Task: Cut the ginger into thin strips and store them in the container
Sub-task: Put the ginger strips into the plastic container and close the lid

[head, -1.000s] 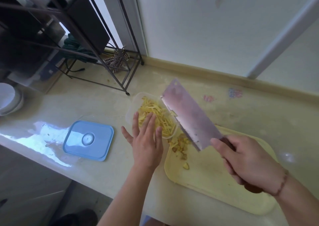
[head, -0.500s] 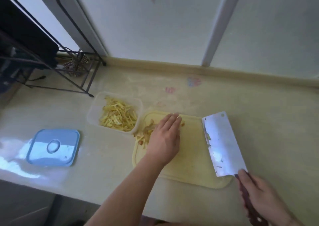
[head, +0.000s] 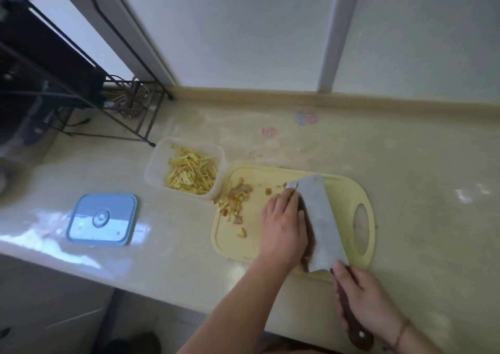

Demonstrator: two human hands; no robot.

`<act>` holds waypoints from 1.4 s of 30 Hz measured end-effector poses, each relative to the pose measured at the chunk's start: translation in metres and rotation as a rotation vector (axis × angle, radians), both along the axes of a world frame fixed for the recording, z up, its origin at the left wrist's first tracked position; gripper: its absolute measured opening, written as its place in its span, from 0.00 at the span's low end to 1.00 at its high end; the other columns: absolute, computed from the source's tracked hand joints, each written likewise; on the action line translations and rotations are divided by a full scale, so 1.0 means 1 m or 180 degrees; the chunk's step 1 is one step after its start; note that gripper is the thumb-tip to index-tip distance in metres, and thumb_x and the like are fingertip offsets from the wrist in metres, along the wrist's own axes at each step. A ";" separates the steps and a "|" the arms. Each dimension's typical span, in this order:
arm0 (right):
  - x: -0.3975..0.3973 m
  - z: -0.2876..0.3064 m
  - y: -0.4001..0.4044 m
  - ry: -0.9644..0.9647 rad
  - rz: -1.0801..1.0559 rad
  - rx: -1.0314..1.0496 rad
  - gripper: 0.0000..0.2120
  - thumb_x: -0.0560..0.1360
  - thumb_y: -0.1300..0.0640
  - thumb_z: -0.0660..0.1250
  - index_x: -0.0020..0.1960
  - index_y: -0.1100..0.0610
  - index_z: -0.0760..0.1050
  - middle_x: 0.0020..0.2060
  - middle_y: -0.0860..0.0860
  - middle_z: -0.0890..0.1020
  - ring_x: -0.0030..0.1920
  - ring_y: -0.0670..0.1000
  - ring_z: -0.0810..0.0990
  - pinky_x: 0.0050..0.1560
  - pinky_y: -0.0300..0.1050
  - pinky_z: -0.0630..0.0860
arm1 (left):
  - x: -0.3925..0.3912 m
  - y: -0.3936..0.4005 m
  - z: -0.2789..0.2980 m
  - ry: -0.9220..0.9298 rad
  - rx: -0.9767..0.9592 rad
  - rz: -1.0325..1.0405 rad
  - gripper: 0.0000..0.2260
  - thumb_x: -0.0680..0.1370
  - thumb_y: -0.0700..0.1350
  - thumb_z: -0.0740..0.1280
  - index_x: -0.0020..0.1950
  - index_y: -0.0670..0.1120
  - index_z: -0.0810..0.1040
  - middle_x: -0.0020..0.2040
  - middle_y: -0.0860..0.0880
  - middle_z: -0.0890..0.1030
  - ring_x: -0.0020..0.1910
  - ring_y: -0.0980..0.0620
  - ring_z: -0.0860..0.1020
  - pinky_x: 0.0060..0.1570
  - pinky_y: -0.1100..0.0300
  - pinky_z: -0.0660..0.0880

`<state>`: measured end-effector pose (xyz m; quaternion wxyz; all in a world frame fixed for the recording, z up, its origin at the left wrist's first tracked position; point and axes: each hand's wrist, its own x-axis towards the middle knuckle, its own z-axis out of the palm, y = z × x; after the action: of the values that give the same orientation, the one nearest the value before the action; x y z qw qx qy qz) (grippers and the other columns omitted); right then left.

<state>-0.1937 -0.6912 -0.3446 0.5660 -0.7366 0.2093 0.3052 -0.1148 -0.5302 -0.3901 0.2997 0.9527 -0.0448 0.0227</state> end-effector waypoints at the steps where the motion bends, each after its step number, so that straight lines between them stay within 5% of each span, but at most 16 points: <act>1: 0.000 0.001 0.001 -0.0017 -0.0009 0.0049 0.24 0.83 0.50 0.58 0.33 0.63 0.70 0.21 0.62 0.75 0.19 0.58 0.73 0.21 0.43 0.68 | -0.002 -0.002 0.000 -0.0008 -0.0039 -0.0026 0.20 0.82 0.46 0.55 0.69 0.38 0.76 0.68 0.42 0.76 0.63 0.43 0.71 0.66 0.49 0.68; 7: 0.001 0.017 -0.008 -0.0063 0.0047 0.0083 0.23 0.81 0.49 0.60 0.34 0.64 0.69 0.21 0.63 0.74 0.19 0.58 0.72 0.25 0.45 0.69 | -0.009 0.000 0.015 -0.0071 -0.0017 0.0087 0.22 0.82 0.54 0.56 0.71 0.45 0.74 0.70 0.47 0.73 0.65 0.44 0.69 0.65 0.47 0.68; 15: 0.065 0.071 0.060 -0.0542 0.0879 -0.0127 0.21 0.80 0.46 0.60 0.35 0.59 0.69 0.21 0.56 0.75 0.19 0.54 0.71 0.26 0.45 0.67 | 0.021 0.087 0.071 -0.0502 -0.0085 0.1118 0.25 0.80 0.61 0.55 0.73 0.50 0.73 0.72 0.51 0.71 0.68 0.48 0.65 0.67 0.51 0.57; 21: 0.098 0.090 0.114 -0.0946 0.1231 -0.0531 0.22 0.79 0.43 0.62 0.35 0.58 0.69 0.20 0.53 0.74 0.17 0.53 0.72 0.20 0.38 0.65 | 0.042 0.163 0.080 0.0071 0.0463 0.1440 0.29 0.81 0.63 0.47 0.74 0.51 0.72 0.74 0.52 0.69 0.73 0.47 0.59 0.70 0.46 0.56; 26: 0.103 0.096 0.119 -0.1075 0.1333 -0.0954 0.22 0.79 0.43 0.63 0.37 0.60 0.70 0.20 0.52 0.73 0.16 0.52 0.71 0.20 0.38 0.65 | 0.047 0.192 0.064 -0.0065 0.0380 0.1605 0.08 0.79 0.53 0.68 0.55 0.54 0.84 0.66 0.55 0.77 0.69 0.46 0.64 0.64 0.46 0.59; 30: 0.103 0.098 0.121 -0.1127 0.1361 -0.1071 0.22 0.79 0.43 0.63 0.36 0.61 0.70 0.20 0.51 0.72 0.16 0.52 0.71 0.20 0.38 0.66 | 0.053 0.195 0.060 -0.0219 0.0210 0.1692 0.07 0.75 0.56 0.73 0.44 0.54 0.85 0.57 0.58 0.80 0.64 0.47 0.69 0.62 0.46 0.61; 33: 0.099 0.099 0.110 -0.1030 0.1169 -0.0908 0.22 0.79 0.45 0.63 0.36 0.61 0.70 0.20 0.53 0.73 0.17 0.52 0.70 0.20 0.38 0.64 | 0.059 0.193 0.056 -0.0686 0.0120 0.1509 0.10 0.76 0.55 0.70 0.44 0.51 0.85 0.54 0.54 0.82 0.59 0.44 0.73 0.58 0.45 0.66; 37: 0.075 0.100 0.075 -0.0617 0.0559 -0.0461 0.22 0.80 0.47 0.61 0.37 0.65 0.69 0.21 0.59 0.73 0.18 0.53 0.69 0.20 0.36 0.62 | 0.054 0.168 0.054 -0.1584 -0.0092 0.0590 0.13 0.75 0.44 0.69 0.60 0.50 0.80 0.59 0.49 0.80 0.57 0.42 0.75 0.57 0.47 0.71; 42: 0.038 0.086 0.048 -0.0155 -0.0105 0.0009 0.23 0.74 0.43 0.62 0.37 0.64 0.68 0.21 0.62 0.70 0.17 0.53 0.68 0.20 0.36 0.63 | 0.040 0.110 0.048 -0.1623 -0.0246 -0.0323 0.10 0.77 0.50 0.71 0.57 0.51 0.81 0.60 0.50 0.79 0.57 0.43 0.75 0.57 0.46 0.69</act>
<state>-0.1558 -0.6436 -0.2582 0.5770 -0.7395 0.2072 0.2781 -0.0746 -0.4197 -0.3426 0.3157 0.9006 -0.1657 0.2486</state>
